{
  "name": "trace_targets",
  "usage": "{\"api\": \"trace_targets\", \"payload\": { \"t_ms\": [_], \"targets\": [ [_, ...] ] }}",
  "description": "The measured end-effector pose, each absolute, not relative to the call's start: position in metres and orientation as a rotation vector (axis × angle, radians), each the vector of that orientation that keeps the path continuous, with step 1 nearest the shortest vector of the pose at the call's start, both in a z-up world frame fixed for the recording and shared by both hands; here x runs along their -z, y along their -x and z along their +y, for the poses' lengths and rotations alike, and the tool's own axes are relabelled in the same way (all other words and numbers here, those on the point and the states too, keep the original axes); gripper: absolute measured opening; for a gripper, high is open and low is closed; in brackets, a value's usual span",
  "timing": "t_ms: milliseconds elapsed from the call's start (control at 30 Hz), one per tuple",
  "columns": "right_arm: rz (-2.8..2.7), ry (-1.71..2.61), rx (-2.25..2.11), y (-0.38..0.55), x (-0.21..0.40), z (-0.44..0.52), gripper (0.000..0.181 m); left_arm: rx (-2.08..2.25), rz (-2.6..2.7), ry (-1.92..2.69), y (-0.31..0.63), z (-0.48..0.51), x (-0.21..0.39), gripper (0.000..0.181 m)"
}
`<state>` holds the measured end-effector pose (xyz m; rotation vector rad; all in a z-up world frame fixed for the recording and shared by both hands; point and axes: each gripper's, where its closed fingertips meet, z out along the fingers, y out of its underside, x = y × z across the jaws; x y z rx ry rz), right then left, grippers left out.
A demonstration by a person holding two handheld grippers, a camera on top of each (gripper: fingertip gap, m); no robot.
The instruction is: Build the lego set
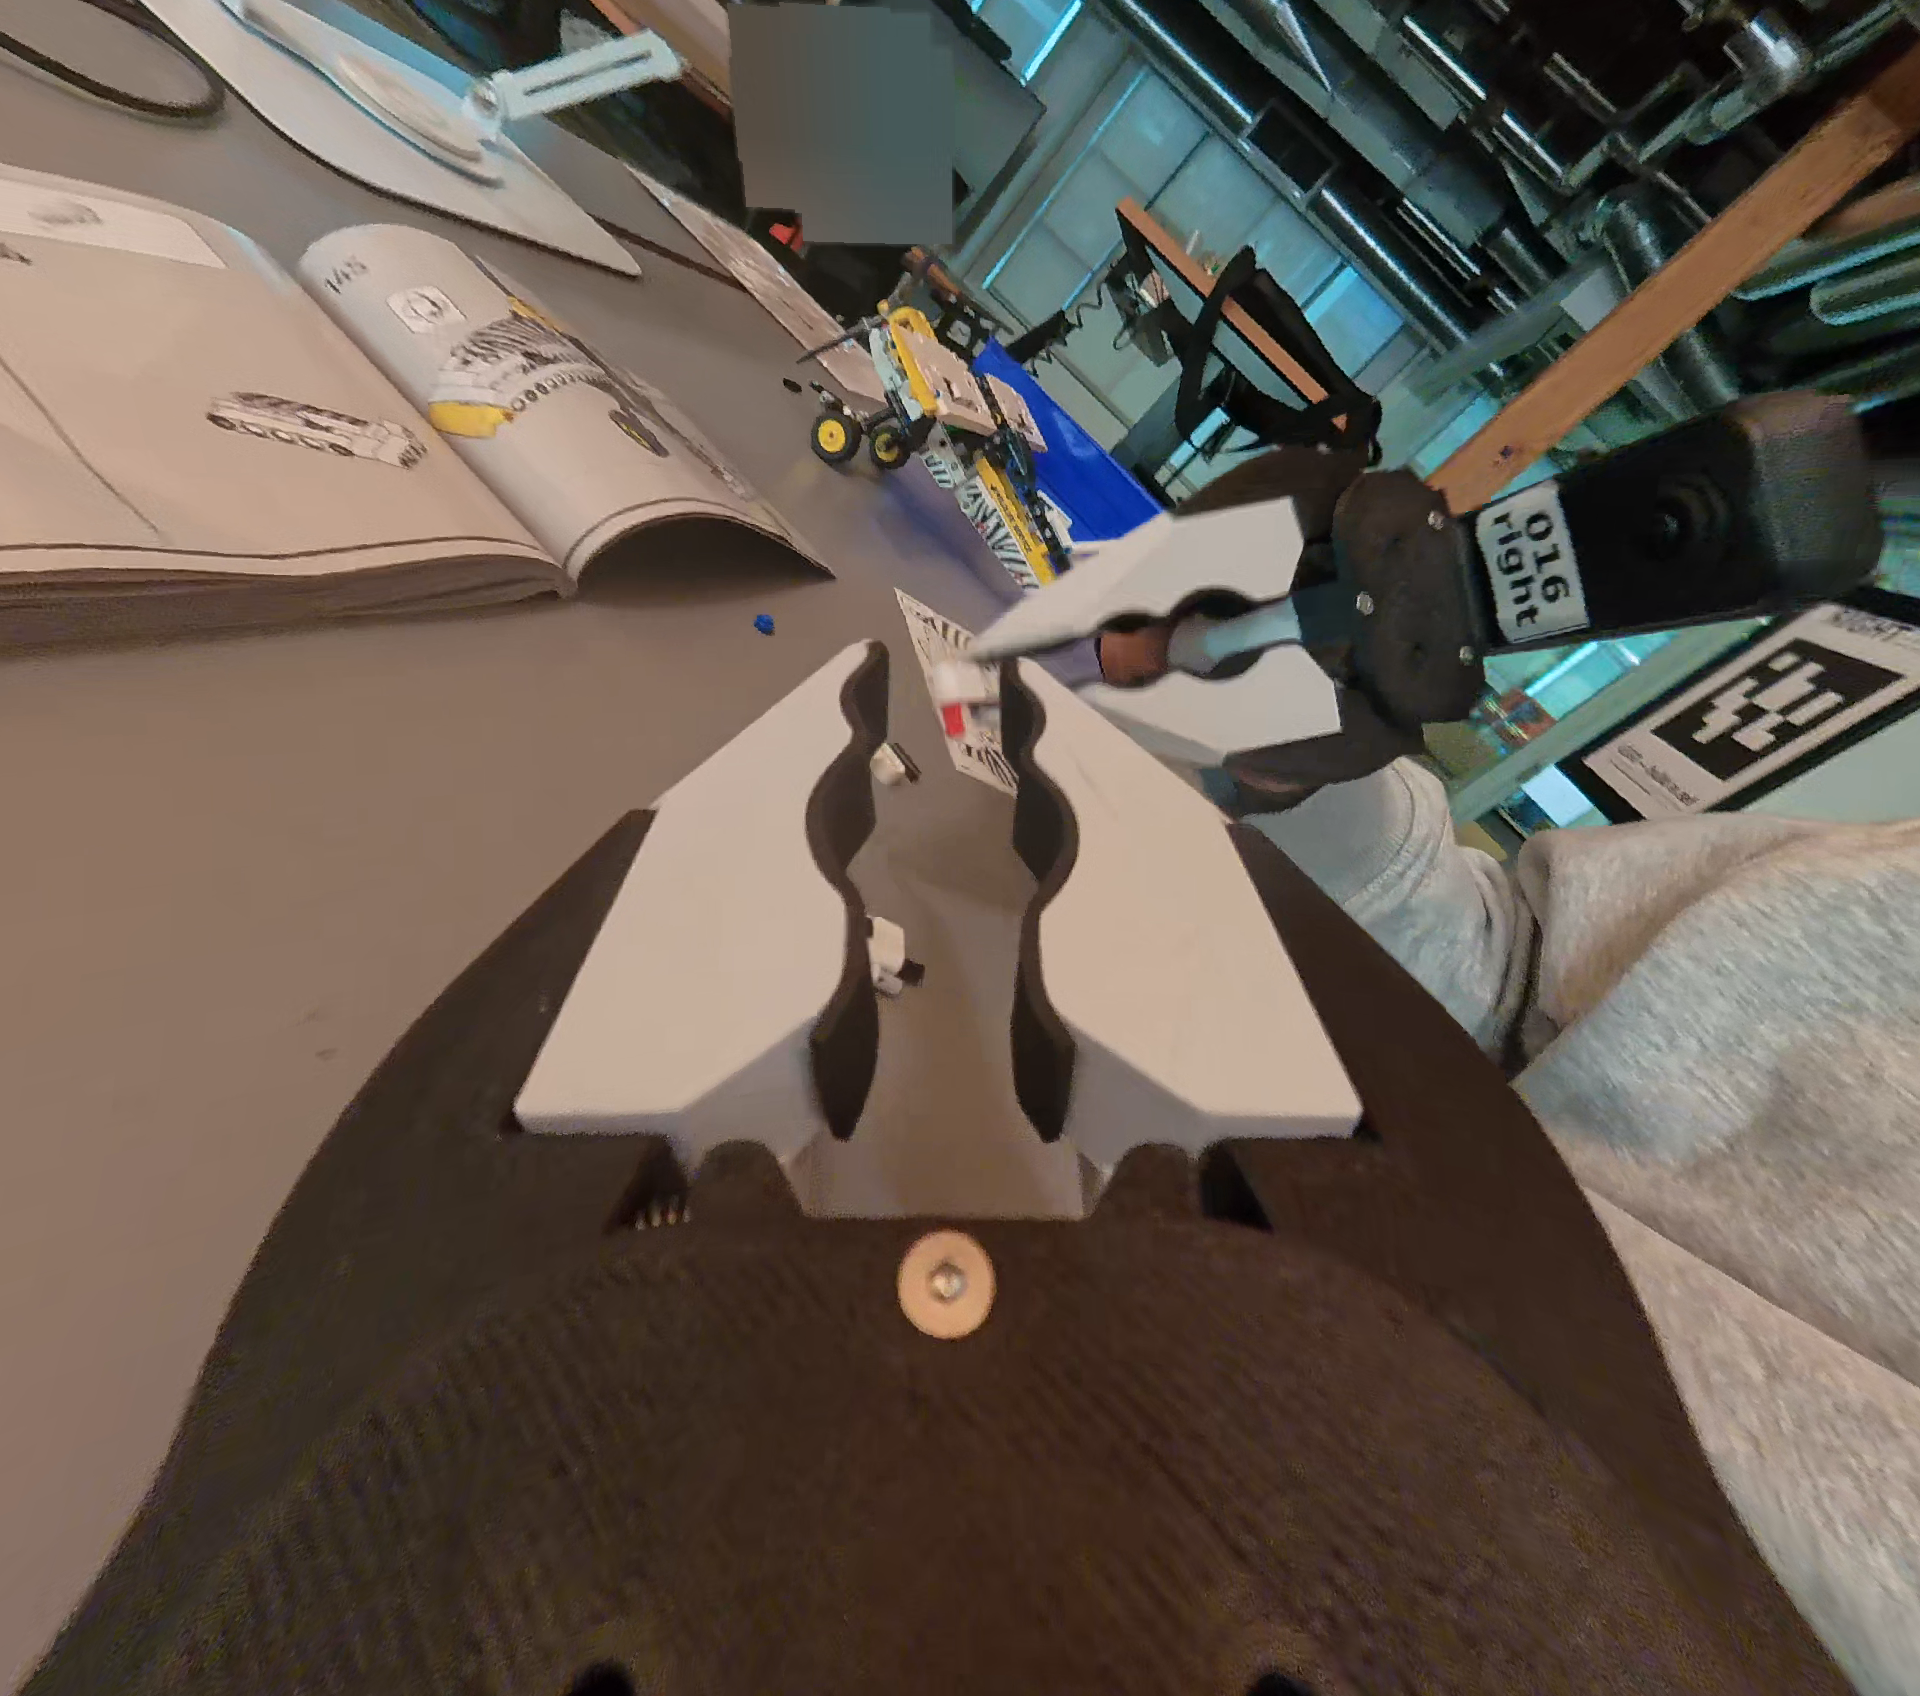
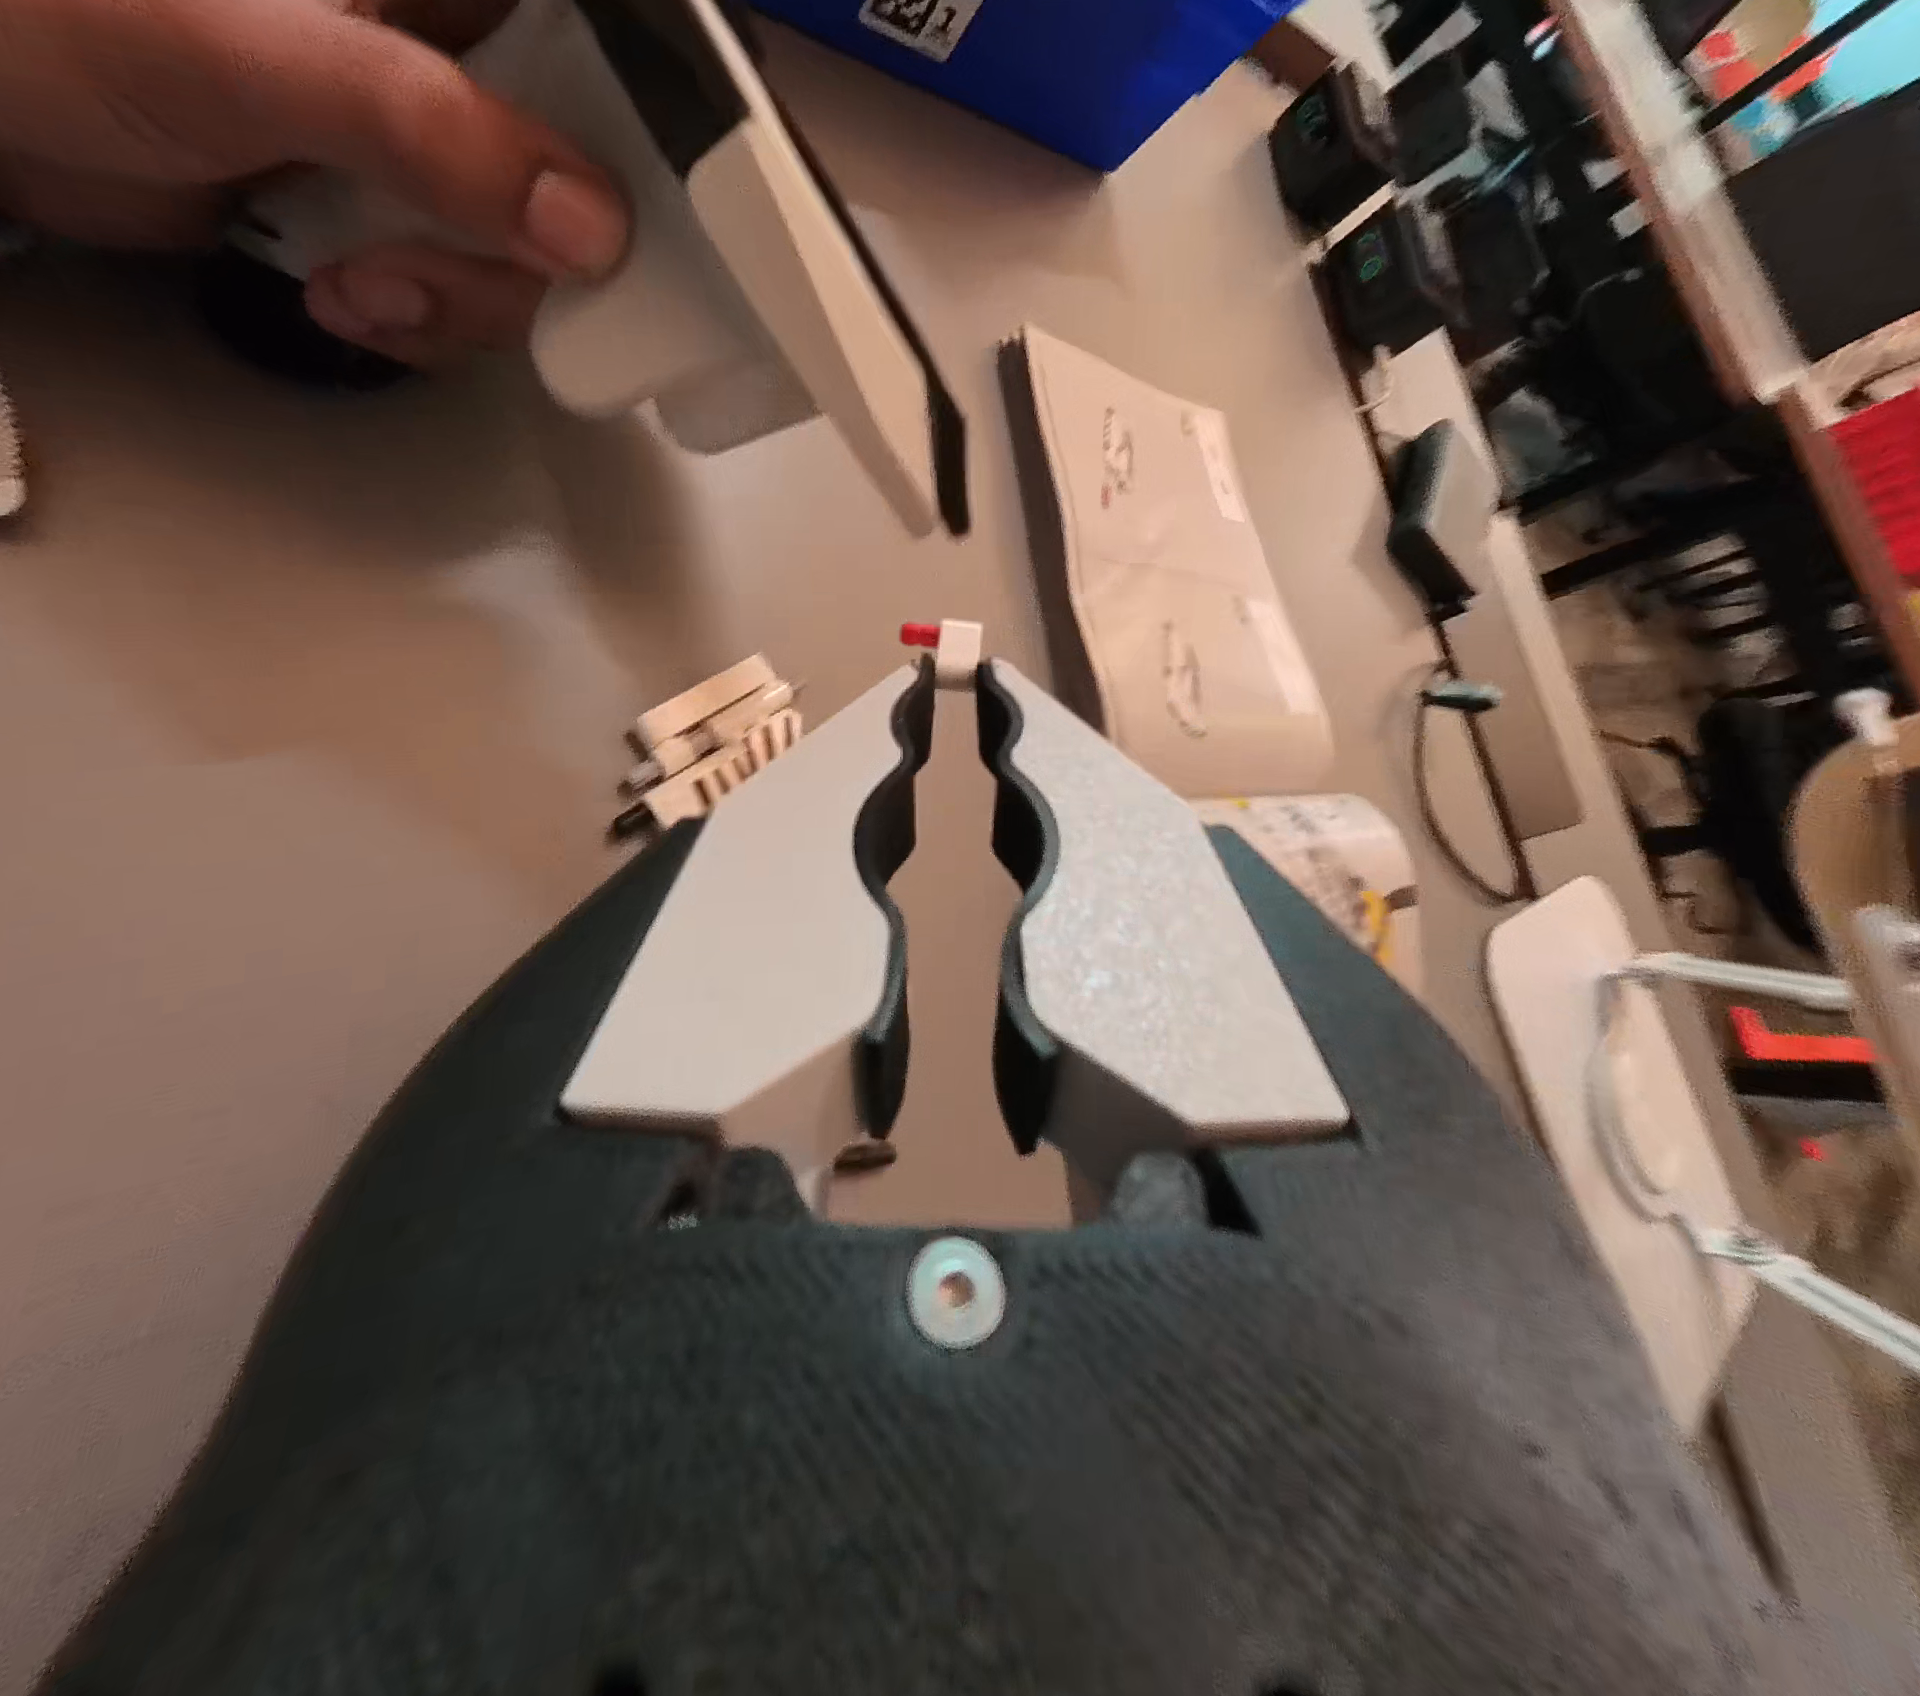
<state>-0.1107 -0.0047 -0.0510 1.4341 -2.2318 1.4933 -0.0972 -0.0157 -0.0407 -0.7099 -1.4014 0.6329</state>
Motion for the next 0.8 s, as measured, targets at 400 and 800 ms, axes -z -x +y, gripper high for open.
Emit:
{"api": "trace_targets", "payload": {
  "t_ms": [400,800],
  "targets": [
    [-2.629,-1.73,-1.217,0.08,0.127,0.052,0.007,-0.665,-1.485,0.653,0.093,-0.03,0.049,0.02],
    [-2.553,-1.581,-1.264,0.101,0.12,0.051,0.013,-0.654,-1.486,0.653,0.093,-0.029,0.05,0.019]
  ]
}}
